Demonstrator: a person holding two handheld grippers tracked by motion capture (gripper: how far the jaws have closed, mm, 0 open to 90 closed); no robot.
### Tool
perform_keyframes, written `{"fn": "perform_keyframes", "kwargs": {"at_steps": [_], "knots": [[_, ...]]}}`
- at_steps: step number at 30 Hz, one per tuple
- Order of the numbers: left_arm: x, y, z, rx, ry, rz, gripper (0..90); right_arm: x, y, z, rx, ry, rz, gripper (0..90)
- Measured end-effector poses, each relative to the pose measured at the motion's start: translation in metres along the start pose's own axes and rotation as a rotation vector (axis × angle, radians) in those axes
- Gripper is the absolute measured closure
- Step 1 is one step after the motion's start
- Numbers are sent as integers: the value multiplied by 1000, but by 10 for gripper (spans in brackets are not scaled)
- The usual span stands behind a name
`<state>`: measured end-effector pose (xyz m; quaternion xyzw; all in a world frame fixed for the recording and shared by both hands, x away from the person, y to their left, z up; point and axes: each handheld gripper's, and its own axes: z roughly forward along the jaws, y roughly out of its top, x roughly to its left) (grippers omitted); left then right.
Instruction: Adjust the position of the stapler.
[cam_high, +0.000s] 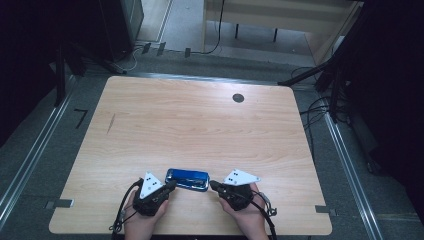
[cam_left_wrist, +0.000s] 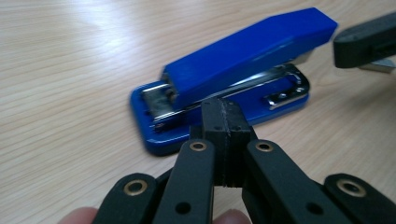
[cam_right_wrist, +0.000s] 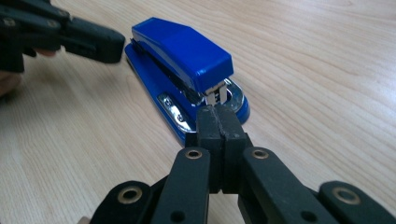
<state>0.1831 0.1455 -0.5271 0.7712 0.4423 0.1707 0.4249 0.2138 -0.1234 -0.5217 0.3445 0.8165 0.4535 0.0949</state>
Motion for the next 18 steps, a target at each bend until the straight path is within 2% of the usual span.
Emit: {"fn": "perform_keyframes", "kwargs": {"at_steps": [7,11,18], "knots": [[-9,5,18,26,-32,30,900,-2,1,6,5,-9,0,900],[-11,8,22,46,-24,48,900,-4,3,9,7,-17,-9,900],[-8,9,23,48,-39,32,900,-2,4,11,10,-21,-26,900]]}}
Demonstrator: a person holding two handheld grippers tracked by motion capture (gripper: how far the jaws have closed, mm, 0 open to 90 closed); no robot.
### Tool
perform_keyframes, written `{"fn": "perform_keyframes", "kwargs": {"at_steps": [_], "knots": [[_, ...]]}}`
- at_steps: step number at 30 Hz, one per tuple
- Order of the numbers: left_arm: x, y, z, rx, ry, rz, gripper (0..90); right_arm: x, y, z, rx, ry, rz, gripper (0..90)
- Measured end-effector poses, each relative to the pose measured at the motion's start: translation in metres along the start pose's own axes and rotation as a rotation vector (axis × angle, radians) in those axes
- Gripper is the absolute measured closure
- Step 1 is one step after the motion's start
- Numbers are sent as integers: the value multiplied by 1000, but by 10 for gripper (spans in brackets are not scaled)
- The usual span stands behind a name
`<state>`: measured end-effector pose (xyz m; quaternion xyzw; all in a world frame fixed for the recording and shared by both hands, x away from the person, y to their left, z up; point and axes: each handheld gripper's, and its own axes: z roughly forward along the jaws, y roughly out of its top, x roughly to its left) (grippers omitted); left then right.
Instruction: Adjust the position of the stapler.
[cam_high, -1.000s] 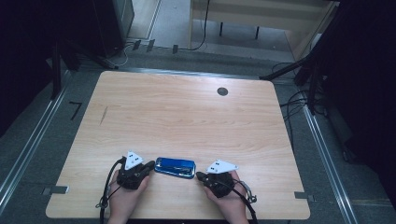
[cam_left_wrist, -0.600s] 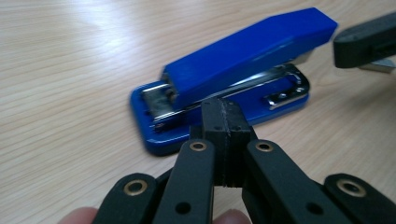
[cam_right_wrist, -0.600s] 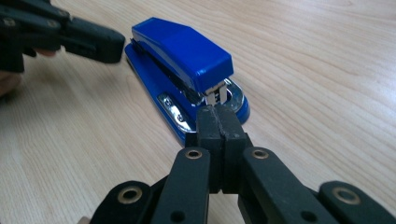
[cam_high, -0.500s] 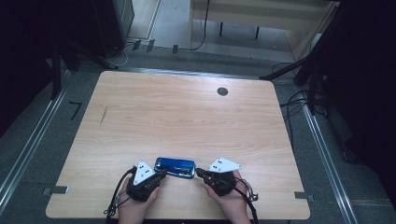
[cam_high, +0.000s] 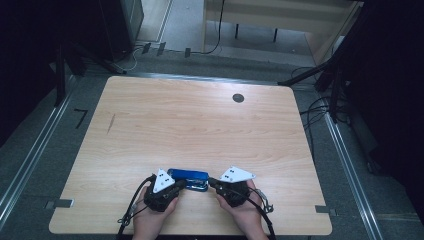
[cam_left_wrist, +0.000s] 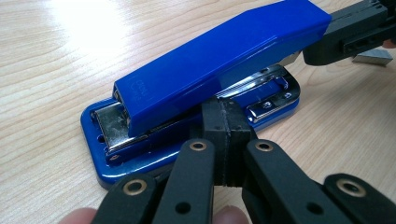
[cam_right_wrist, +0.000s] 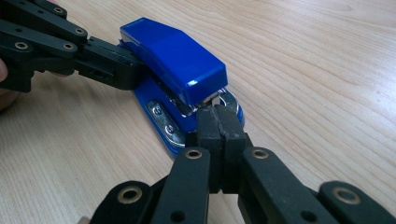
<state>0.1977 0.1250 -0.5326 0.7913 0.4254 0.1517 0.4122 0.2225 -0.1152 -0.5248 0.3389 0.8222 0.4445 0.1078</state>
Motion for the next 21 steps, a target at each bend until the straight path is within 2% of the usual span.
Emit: {"fn": "perform_keyframes", "kwargs": {"at_steps": [21], "knots": [[-2,0,0,2,15,18,900,5,15,-8,-53,13,-31,900]]}}
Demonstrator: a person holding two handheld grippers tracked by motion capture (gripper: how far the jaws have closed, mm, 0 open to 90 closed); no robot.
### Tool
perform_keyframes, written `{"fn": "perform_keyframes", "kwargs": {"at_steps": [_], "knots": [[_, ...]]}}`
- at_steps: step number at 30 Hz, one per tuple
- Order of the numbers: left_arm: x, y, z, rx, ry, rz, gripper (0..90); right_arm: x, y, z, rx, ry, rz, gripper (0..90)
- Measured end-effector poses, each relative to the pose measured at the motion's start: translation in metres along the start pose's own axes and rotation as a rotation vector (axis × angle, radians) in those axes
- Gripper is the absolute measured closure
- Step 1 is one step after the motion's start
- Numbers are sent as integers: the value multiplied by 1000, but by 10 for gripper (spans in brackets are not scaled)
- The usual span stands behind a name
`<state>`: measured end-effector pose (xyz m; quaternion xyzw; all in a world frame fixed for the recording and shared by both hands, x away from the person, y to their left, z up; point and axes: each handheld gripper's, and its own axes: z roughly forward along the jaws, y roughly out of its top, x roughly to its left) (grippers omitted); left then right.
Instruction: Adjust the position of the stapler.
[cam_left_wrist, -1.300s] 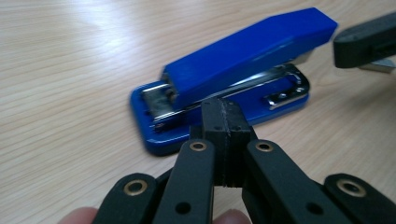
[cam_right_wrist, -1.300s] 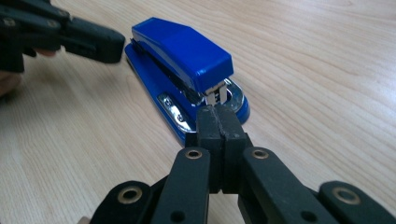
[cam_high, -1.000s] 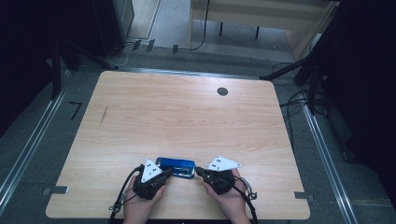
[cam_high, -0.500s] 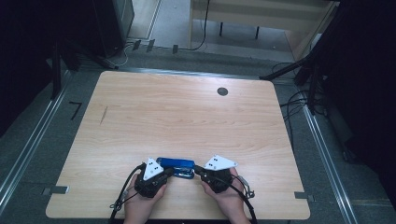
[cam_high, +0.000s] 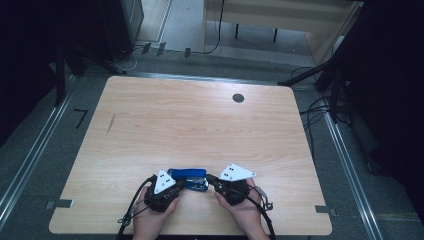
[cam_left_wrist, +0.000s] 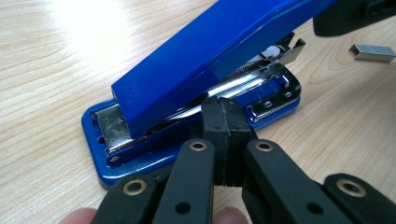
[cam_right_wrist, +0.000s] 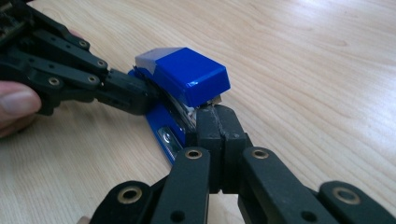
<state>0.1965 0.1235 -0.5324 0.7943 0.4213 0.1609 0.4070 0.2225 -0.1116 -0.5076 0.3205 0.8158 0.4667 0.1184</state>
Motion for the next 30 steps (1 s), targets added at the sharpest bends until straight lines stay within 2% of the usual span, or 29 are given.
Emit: {"fn": "perform_keyframes", "kwargs": {"at_steps": [14,30], "knots": [[-2,0,0,-3,7,11,900,9,20,-4,-56,5,-16,900],[-4,0,1,-4,17,25,900,14,36,-3,-64,13,-46,900]]}}
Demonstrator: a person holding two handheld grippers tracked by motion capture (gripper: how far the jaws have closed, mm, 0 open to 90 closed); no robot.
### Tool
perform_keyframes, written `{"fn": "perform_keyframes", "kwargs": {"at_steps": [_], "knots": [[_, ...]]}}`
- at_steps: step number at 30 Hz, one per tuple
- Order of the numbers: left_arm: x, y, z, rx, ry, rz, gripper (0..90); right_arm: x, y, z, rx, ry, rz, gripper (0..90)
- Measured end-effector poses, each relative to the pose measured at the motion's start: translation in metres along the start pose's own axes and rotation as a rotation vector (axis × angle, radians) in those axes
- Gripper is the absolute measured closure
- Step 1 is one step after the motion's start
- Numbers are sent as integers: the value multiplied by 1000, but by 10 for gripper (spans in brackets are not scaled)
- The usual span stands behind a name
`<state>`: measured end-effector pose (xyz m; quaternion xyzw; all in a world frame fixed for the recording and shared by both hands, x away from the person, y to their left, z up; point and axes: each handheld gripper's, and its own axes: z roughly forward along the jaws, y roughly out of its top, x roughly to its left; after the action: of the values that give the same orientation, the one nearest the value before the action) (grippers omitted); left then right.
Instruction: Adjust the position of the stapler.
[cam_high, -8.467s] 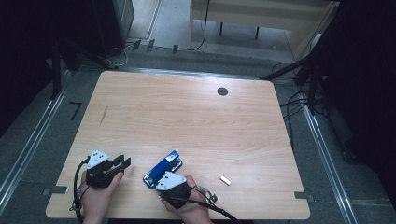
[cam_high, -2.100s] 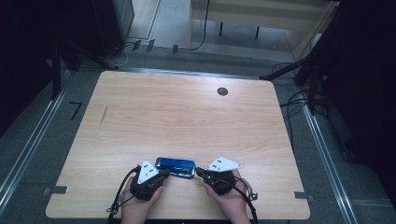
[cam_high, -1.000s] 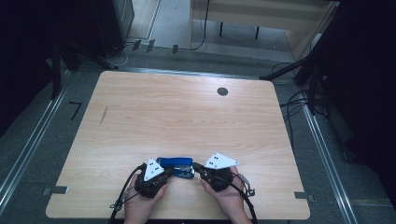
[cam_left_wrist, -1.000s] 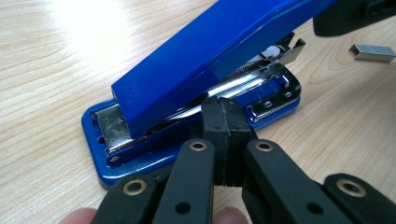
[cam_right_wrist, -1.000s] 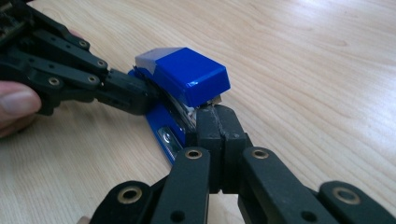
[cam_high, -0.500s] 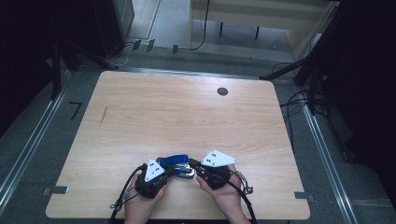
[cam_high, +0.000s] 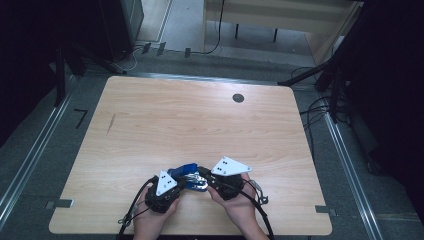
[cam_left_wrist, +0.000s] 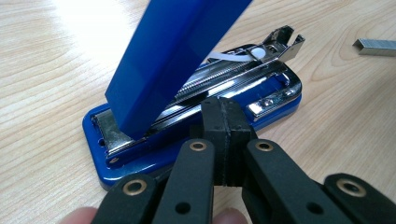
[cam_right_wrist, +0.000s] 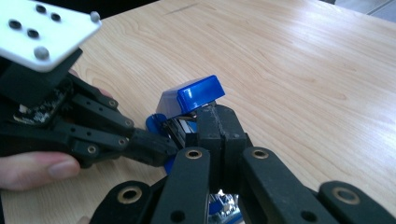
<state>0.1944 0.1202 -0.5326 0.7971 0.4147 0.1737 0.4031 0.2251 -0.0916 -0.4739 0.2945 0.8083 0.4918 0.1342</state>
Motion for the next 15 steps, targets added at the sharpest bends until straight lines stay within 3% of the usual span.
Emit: {"fn": "perform_keyframes", "kwargs": {"at_steps": [15], "knots": [[0,0,0,-3,-4,-6,900,7,15,6,-17,13,-16,900]]}}
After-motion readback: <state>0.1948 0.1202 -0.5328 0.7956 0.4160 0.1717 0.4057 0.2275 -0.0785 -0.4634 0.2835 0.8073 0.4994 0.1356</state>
